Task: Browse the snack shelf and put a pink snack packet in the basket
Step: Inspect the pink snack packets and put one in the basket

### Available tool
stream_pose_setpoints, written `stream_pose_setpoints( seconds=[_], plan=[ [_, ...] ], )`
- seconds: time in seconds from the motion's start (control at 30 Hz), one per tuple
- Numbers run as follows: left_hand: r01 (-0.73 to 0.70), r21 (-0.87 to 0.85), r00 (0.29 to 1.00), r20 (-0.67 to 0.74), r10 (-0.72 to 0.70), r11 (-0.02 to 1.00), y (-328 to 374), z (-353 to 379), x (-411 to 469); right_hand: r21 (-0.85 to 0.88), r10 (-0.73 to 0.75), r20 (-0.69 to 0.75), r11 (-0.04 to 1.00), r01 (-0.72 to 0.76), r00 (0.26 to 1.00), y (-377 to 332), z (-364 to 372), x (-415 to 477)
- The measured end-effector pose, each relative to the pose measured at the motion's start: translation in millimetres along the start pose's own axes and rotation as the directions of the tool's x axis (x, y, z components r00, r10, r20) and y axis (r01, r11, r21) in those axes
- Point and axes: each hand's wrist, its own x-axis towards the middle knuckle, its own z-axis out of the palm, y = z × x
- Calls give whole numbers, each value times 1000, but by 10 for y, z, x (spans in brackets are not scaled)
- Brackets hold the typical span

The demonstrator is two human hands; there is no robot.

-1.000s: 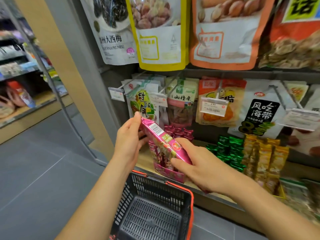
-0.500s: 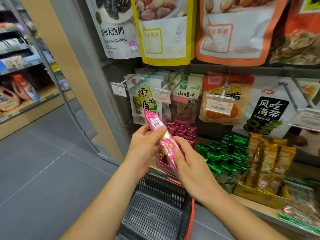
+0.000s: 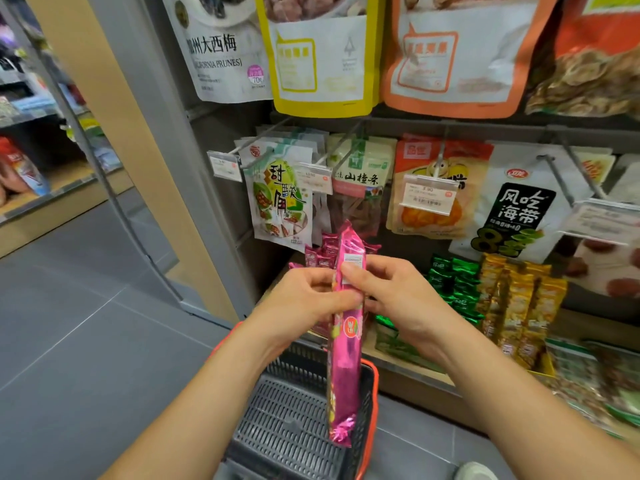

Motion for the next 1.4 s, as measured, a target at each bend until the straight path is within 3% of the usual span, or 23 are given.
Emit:
stream_pose_setpoints(
  seconds=[0.13, 0.27, 0.5, 0.73, 0.97, 1.07, 1.2, 1.4],
  plan=[
    [16, 20, 1000, 24, -16, 1000, -31, 23, 29, 128, 14, -127, 992, 2, 992, 26, -13, -4],
    [155, 188, 974, 135, -182, 970, -87, 6, -19, 221, 95, -268, 975, -35, 959, -43, -190, 18],
    [179, 298, 944, 217, -250, 937, -129, -96, -107, 331, 194, -326, 940, -80, 925, -11, -296, 31],
    [97, 308, 974, 165, -153, 946, -140, -268, -158, 394, 247, -360, 914, -93, 900, 21, -421, 68],
    [-74, 488, 996, -4, 87, 870, -77, -465, -202, 352, 341, -221, 902, -251, 914, 23, -529, 49],
    [-71, 386, 993, -62, 103, 920, -30, -573, -235, 404, 348, -241, 885, -232, 906, 47, -553, 60],
    [-70, 19, 969, -237, 72, 997, -67, -600, -190, 486, 320, -210, 854, -185, 924, 26, -576, 60],
    [-96, -303, 959, -284, 6, 948, -115, -676, -171, 515, 274, -207, 847, -134, 939, 22, -550, 53]
  ],
)
